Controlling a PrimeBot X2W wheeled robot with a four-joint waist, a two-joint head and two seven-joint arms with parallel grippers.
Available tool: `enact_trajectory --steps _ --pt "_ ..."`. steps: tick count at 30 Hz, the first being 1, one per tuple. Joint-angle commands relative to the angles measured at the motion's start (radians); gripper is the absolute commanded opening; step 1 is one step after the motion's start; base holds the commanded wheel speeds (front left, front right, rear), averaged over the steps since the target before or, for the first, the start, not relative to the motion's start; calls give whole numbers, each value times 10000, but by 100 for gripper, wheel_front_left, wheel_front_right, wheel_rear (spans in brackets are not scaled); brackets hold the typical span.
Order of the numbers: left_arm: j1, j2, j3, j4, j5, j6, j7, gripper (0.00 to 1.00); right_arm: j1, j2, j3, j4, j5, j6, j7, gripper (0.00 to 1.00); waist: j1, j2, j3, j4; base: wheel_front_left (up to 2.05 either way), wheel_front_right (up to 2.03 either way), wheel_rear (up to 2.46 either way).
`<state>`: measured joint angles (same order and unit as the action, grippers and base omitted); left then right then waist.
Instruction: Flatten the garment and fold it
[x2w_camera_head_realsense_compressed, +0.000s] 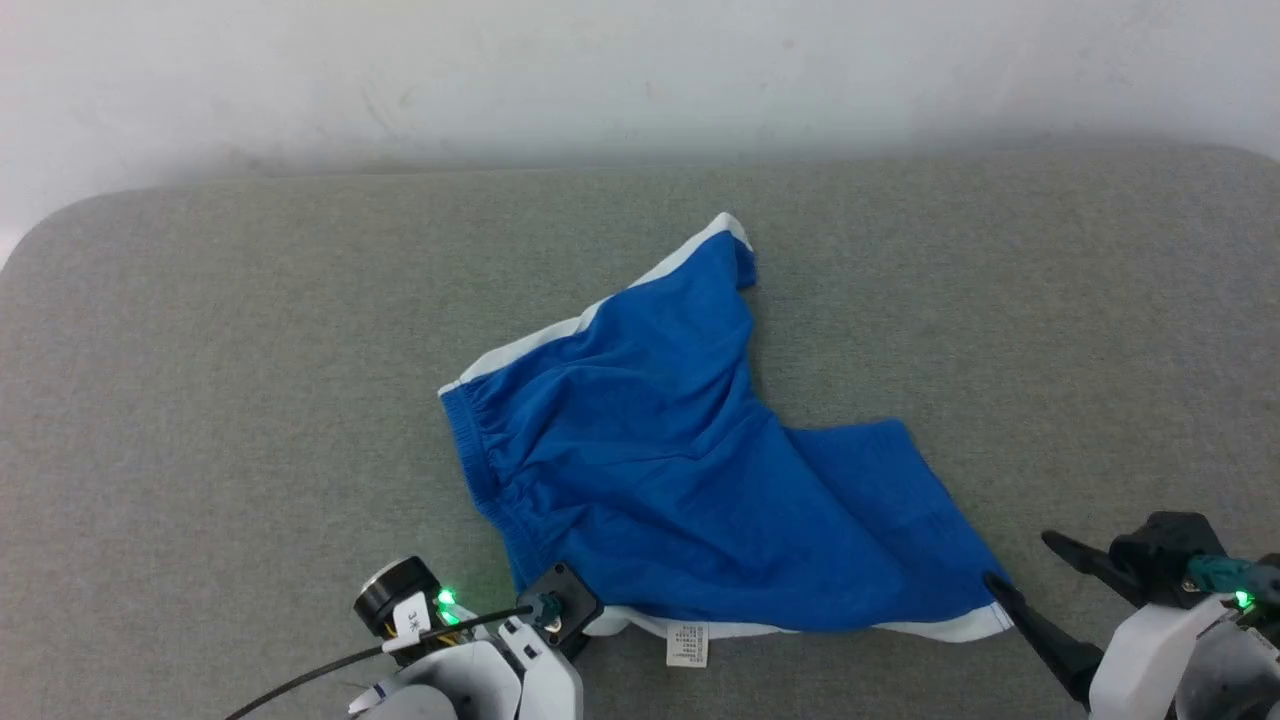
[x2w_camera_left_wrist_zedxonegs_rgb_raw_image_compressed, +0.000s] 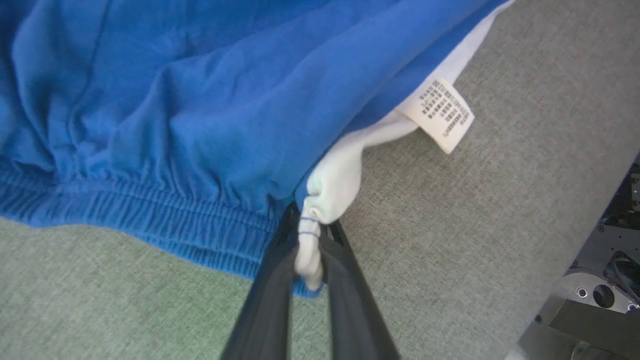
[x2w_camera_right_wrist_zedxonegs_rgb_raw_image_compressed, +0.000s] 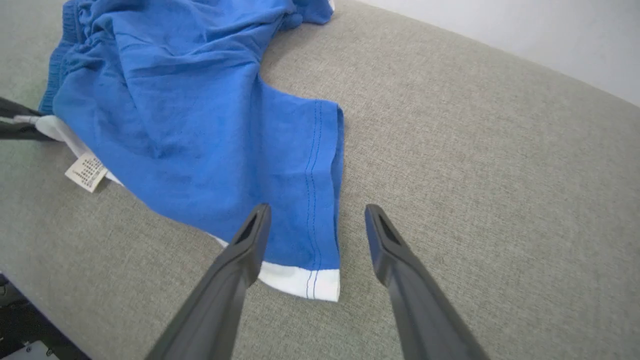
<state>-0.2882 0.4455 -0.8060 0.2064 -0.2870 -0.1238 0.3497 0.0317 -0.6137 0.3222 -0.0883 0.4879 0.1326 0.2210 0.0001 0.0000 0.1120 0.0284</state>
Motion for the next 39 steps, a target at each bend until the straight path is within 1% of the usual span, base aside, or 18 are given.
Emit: enact_trajectory --steps 1,4,7,9,13,16,21,22,24,26,30,34,36,39 --pt "61 100 -62 -2 72 -14 -45 0 -185 -221 148 -102 146 -19 354 100 -1 0 2 84 0 0 0" --pt "13 92 -113 -195 132 11 -131 0 -542 -886 677 -281 477 -19 1589 100 -1 0 55 161 0 0 0" --pt "-65 55 -153 -281 179 35 -207 0 -971 -1180 1051 -49 740 -19 2533 100 -1 0 146 228 0 0 0" --pt "-126 12 -188 -294 211 43 -278 0 -1257 -1255 1267 326 706 -19 2885 100 -1 0 228 284 0 0 0" --pt "-266 -57 -249 -274 269 53 -386 0 -1723 -992 1758 1349 754 -19 3079 100 -1 0 414 397 0 0 0" --pt "-349 -71 -270 -234 282 60 -454 0 -1925 -569 2094 2220 977 -19 2931 100 -1 0 511 462 0 0 0" --pt "-313 -91 -317 -101 241 94 -572 0 -1988 -144 3010 3382 1186 -19 2491 100 -1 0 540 523 0 0 0" --pt "-285 -90 -325 -69 226 105 -600 0 -1992 -64 3157 3482 1362 -19 2332 0 -1 0 499 513 0 0 0" --pt "-187 -79 -327 -21 165 135 -673 0 -2040 -23 3401 3592 1645 -19 1904 0 -1 0 371 472 0 0 0" --pt "-63 -45 -316 -34 118 184 -828 0 -2117 -149 3435 3546 1717 -19 1355 0 -1 0 173 418 0 0 0" --pt "89 75 -131 -471 65 392 -1364 0 -2025 -347 3071 2872 2232 -19 175 0 -1 0 -289 350 0 0 0" --pt "-125 396 331 -1238 171 731 -1944 0 -1956 -638 2297 1705 2560 -19 -632 0 -1 0 -657 317 0 0 0" --pt "-399 502 572 -1678 261 864 -2186 0 -2000 -614 1785 1146 2761 -19 -876 0 -1 0 -766 308 0 0 0" --pt "-937 488 971 -2184 221 969 -2497 0 -2255 -481 1036 459 2986 -19 -1162 0 -1 0 -820 310 0 0 0"
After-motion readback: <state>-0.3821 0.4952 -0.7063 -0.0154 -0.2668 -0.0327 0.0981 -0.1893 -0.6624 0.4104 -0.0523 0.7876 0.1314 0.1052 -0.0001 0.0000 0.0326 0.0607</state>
